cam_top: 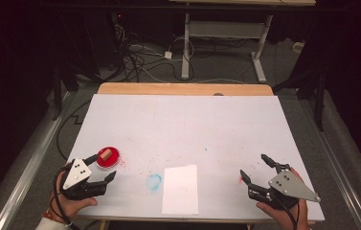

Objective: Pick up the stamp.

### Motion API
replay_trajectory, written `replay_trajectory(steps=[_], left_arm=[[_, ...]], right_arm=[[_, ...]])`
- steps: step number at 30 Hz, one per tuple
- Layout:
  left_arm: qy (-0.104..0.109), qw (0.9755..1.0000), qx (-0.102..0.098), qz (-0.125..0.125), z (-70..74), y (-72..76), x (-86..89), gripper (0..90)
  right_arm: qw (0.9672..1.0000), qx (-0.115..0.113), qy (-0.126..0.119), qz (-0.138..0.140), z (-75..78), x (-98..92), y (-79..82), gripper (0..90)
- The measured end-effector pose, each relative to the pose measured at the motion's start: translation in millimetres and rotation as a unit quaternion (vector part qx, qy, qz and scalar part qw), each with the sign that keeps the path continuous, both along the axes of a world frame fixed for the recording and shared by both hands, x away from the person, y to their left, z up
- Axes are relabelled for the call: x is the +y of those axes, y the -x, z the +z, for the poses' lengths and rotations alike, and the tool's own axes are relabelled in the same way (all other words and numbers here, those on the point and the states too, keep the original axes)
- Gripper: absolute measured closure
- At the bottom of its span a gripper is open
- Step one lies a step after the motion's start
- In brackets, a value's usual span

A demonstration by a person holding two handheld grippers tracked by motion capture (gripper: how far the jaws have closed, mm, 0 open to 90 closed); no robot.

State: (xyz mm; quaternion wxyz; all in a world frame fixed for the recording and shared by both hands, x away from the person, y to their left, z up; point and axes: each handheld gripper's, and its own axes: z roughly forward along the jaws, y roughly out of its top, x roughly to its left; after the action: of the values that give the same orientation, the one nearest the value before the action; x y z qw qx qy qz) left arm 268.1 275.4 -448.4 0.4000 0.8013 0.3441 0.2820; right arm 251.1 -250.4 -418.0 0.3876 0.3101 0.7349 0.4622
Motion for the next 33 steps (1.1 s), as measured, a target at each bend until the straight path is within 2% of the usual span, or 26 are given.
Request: replay_trajectory(steps=[7, 11, 12, 21, 23, 24, 26, 29, 30, 31, 33], left_arm=[[0.004, 0.9999, 0.008, 0.009, 3.0, -1.0, 4.2, 20.0], [-0.006, 0.9997, 0.016, 0.015, 6.5, -4.4, 7.8, 19.9], [-0.002, 0.9997, 0.017, 0.016, 7.9, -5.8, 8.9, 20.0], [-0.015, 0.9984, 0.051, 0.020, 22.5, -18.4, 16.1, 21.3], [-0.025, 0.9972, 0.066, 0.024, 26.8, -22.0, 16.9, 21.6], [-0.030, 0.9965, 0.077, 0.017, 28.9, -24.2, 17.2, 21.7], [-0.045, 0.9940, 0.098, 0.011, 32.7, -29.0, 17.2, 22.7], [-0.057, 0.9913, 0.118, 0.014, 38.1, -37.1, 18.2, 23.1], [-0.063, 0.9892, 0.131, 0.019, 41.0, -43.6, 19.3, 23.3], [-0.063, 0.9892, 0.131, 0.019, 41.0, -43.6, 19.3, 23.5], [-0.067, 0.9876, 0.140, 0.024, 42.5, -49.8, 20.6, 24.4]], right_arm=[[0.9998, 0.003, 0.018, 0.005, -2.6, 4.5, -0.4, 23.6], [0.9997, 0.006, 0.023, 0.005, -4.0, 5.5, 0.5, 23.7], [0.9996, 0.009, 0.026, 0.008, -5.2, 5.4, 2.0, 23.7], [0.9995, 0.012, 0.029, 0.004, -5.7, 5.0, 0.8, 23.8], [0.9995, 0.013, 0.030, 0.005, -6.7, 5.4, 0.4, 23.8], [0.9994, 0.014, 0.031, 0.005, -7.2, 5.7, 0.5, 23.9], [0.9993, 0.016, 0.033, 0.007, -7.9, 5.8, 0.2, 23.9], [0.9993, 0.016, 0.034, 0.005, -8.5, 5.8, -0.2, 25.1], [0.9992, 0.015, 0.036, 0.003, -8.9, 5.6, -0.7, 25.2], [0.9992, 0.016, 0.037, 0.003, -9.6, 5.4, -1.6, 25.3], [0.9991, 0.019, 0.037, 0.002, -10.5, 5.2, -2.5, 25.4]])
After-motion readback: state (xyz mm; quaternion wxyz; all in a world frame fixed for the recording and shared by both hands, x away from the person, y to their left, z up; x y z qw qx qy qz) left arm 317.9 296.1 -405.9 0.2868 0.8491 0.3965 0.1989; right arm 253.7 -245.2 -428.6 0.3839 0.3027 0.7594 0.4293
